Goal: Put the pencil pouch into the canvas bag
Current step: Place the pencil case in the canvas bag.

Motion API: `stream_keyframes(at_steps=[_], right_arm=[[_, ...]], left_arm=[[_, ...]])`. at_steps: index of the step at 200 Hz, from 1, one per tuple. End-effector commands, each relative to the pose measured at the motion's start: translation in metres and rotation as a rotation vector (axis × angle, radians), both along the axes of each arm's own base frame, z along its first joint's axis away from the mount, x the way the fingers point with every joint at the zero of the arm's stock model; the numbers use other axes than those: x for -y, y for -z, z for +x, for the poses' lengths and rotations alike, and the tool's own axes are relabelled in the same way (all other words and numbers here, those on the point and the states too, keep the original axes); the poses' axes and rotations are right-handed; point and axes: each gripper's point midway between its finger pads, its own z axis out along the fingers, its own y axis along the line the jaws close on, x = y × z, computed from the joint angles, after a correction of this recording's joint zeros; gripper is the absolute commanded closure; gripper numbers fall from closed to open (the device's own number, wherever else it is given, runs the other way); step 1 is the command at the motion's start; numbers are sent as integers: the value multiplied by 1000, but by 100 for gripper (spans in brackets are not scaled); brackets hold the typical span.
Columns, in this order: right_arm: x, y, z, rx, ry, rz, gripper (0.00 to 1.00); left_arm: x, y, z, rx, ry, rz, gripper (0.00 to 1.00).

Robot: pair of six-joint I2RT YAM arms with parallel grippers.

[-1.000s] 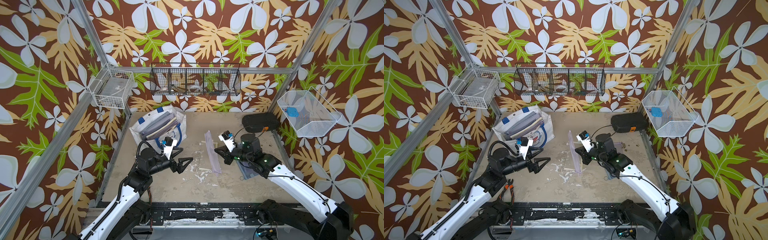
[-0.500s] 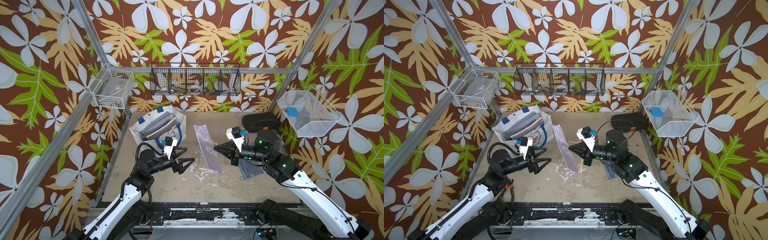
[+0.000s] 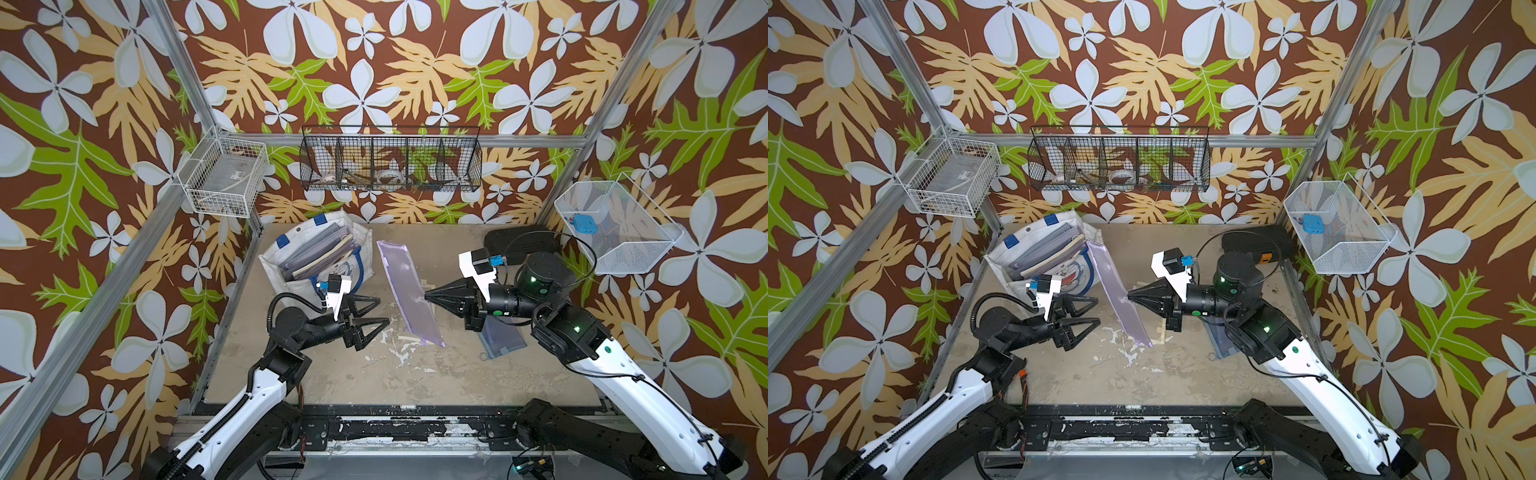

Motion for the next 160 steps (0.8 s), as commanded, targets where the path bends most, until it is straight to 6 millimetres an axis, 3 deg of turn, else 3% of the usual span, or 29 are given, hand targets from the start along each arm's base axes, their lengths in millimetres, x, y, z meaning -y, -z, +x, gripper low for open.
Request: stream_keyframes(at_steps=[1,119,147,160], right_arm=[[-1,-11,-8,29,-42,30,100],[-9,-5,-11,2,-85,12,100],[-10,-4,-11,-1,-85,11,100],[-10,-5,-11,3,-84,12,100]], left_arm=[[0,-24,-10,57,53,-72,5],[11,-68,-12,174,159,-217,6],[18,-79,-16,213,182,-222,19],[20,-80,-15,216,185,-223,33]])
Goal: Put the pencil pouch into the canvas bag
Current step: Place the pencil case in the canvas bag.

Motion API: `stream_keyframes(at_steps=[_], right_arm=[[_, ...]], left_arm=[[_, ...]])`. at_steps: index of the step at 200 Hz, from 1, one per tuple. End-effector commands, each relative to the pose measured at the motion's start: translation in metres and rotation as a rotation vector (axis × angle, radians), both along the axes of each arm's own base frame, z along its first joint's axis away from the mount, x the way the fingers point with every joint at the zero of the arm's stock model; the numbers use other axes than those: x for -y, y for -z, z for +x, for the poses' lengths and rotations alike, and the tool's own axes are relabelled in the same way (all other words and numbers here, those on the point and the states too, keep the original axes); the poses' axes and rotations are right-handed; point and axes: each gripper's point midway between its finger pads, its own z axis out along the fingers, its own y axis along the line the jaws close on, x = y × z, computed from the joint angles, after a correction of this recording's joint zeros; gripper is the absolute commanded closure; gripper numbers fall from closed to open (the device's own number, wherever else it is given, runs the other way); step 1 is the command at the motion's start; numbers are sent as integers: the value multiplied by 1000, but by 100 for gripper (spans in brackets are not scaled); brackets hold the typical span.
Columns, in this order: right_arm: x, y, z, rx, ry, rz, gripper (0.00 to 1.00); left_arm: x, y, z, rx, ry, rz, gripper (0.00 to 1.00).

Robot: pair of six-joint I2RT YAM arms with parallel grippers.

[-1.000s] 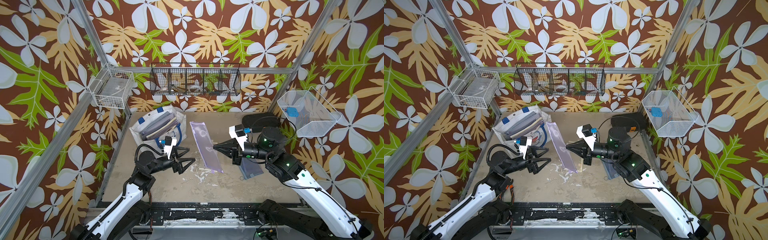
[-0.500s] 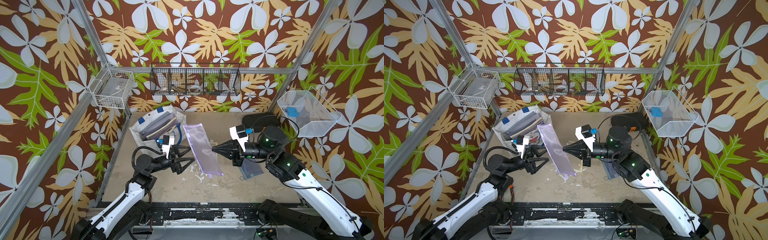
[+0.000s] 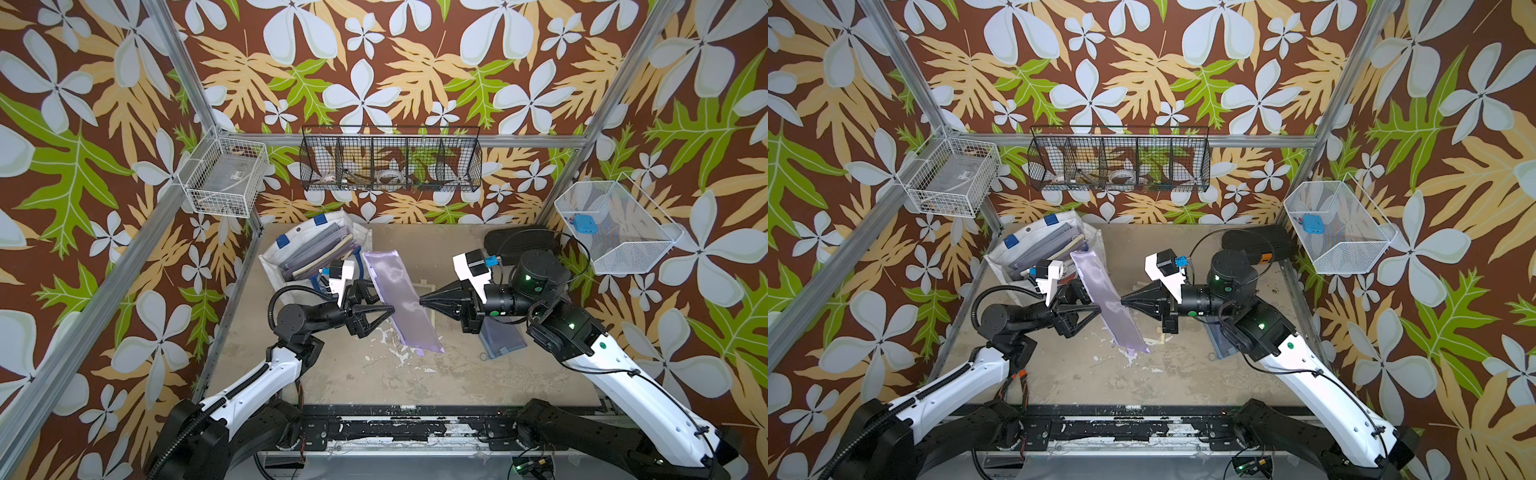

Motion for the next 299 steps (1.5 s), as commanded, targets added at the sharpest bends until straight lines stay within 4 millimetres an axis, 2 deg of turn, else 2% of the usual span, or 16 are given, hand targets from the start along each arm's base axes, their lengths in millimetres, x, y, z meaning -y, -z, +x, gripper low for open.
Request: stream_keyframes(at_steps=[1,31,69,81,90,103,138,153,173,208,250,299], right_arm=[[0,-6,-3,21,-10,15,100],[1,-5,-1,22,0,11,100],[1,0,8,13,54,-3,100],[2,2,16,6,101,-12,99],[4,3,22,1,143,-18,88],[8,2,32,-3,212,-22,67],[26,3,55,15,405,-39,20],[35,7,68,11,500,-64,7],[45,19,83,-9,601,-117,5],[57,38,98,-44,706,-186,4],[61,46,98,-52,724,-198,4],[55,54,95,-51,680,-207,0]], left_arm=[[-1,-15,-9,70,20,-35,34],[-5,-15,-16,78,19,-57,72],[-10,-13,-19,81,-14,-46,100],[-10,-10,-18,80,-39,-19,100],[-10,-7,-16,82,-69,16,100],[-12,-3,-9,86,-143,88,100],[-27,19,27,74,-406,409,100],[-38,25,43,51,-507,536,100],[-52,27,62,26,-619,664,100],[-79,9,91,73,-817,832,100],[-106,-24,130,155,-1032,1014,100],[-152,-25,185,222,-1285,1317,100]])
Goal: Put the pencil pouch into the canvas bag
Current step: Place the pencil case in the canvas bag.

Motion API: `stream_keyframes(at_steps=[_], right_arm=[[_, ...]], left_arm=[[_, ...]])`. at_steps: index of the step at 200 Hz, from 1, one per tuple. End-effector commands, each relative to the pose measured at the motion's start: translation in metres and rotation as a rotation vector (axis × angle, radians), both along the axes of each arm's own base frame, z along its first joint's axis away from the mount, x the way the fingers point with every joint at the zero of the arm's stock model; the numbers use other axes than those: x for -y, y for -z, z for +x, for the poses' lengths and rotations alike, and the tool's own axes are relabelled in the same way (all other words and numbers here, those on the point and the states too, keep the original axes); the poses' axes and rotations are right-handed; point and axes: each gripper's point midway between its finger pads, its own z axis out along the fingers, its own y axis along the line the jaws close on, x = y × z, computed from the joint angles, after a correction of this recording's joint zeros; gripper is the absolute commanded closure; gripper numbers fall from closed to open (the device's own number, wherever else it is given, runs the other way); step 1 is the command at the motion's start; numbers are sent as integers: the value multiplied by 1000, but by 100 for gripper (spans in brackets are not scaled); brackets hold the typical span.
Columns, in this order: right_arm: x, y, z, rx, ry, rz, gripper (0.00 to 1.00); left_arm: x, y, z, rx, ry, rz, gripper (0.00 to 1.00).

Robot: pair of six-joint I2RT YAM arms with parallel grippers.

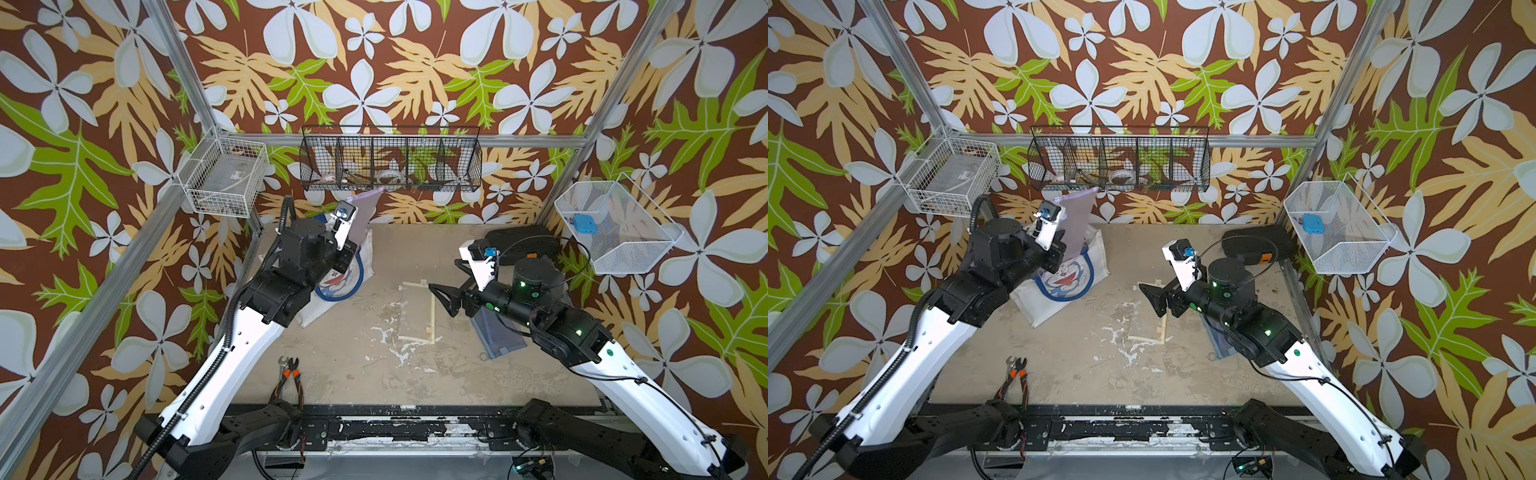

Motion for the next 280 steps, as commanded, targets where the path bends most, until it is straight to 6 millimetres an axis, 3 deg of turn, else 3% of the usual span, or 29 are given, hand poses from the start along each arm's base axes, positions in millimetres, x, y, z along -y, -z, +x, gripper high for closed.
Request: stream_keyframes(at_steps=[1,41,113,155,222,280], right_arm=[[-5,-1,-1,11,-28,5,0],[-7,-3,0,25,-53,-4,0],[6,-10,3,16,-69,31,0],[4,-6,6,9,-81,17,0],[0,-2,13,-5,-104,18,2],[0,-3,12,-8,-120,15,2]], left_arm=[[-39,2,22,10,-171,196,100],[-60,27,59,-36,-265,320,100],[-56,97,92,-242,-196,396,100],[-55,137,92,-347,-157,397,100],[-74,167,89,-445,-173,410,100],[-72,161,77,-482,-161,374,100]])
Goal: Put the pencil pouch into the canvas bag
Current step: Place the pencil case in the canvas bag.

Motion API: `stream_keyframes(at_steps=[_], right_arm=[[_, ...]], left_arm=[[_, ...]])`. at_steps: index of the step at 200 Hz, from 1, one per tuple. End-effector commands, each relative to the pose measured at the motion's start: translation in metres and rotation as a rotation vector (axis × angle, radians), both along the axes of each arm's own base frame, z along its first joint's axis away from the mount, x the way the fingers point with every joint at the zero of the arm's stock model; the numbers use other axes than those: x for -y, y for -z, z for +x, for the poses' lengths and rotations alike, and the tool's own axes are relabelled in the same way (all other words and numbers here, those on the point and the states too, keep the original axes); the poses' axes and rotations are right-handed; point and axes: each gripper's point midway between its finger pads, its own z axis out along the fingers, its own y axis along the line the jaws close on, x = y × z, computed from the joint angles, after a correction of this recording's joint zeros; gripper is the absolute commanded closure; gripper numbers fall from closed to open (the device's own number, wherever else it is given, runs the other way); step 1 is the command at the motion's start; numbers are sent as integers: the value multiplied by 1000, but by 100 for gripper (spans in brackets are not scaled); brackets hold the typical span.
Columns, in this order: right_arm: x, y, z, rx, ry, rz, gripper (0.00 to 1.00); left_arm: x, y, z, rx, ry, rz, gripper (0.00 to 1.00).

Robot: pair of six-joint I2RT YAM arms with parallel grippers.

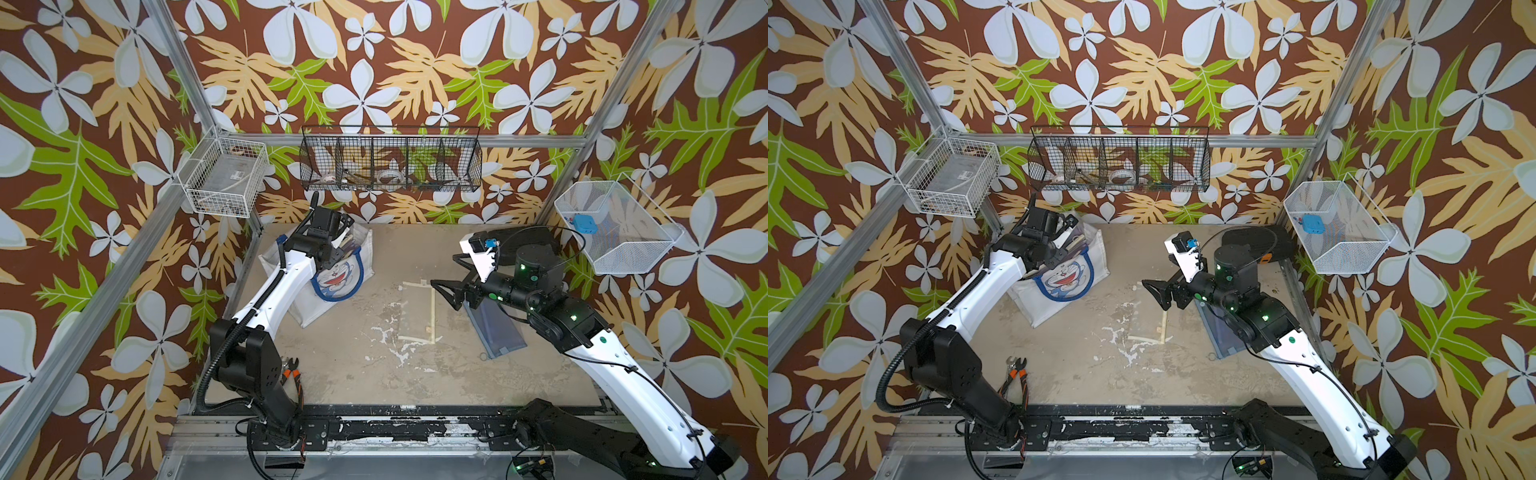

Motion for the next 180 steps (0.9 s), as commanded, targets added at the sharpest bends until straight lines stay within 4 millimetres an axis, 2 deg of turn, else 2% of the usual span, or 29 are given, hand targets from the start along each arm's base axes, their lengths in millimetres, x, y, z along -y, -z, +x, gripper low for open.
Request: stream_keyframes(at_steps=[1,34,84,124,157,180], right_arm=[[-3,-3,-3,10,-25,7,2],[-3,-10,-8,16,-42,14,3],[2,-14,-14,27,-37,24,3],[-3,-18,-15,25,-65,44,3],[-1,-19,-17,32,-60,45,3],[3,-19,-19,39,-44,35,3]], left_arm=[[1,-2,-8,-25,-8,-27,100],[-1,-4,-9,-77,-36,-25,100],[-3,11,-14,-149,-73,-21,100],[-10,14,-22,-140,-75,0,100],[-2,35,-7,-182,-83,-20,100],[-8,44,8,-169,-123,18,100]])
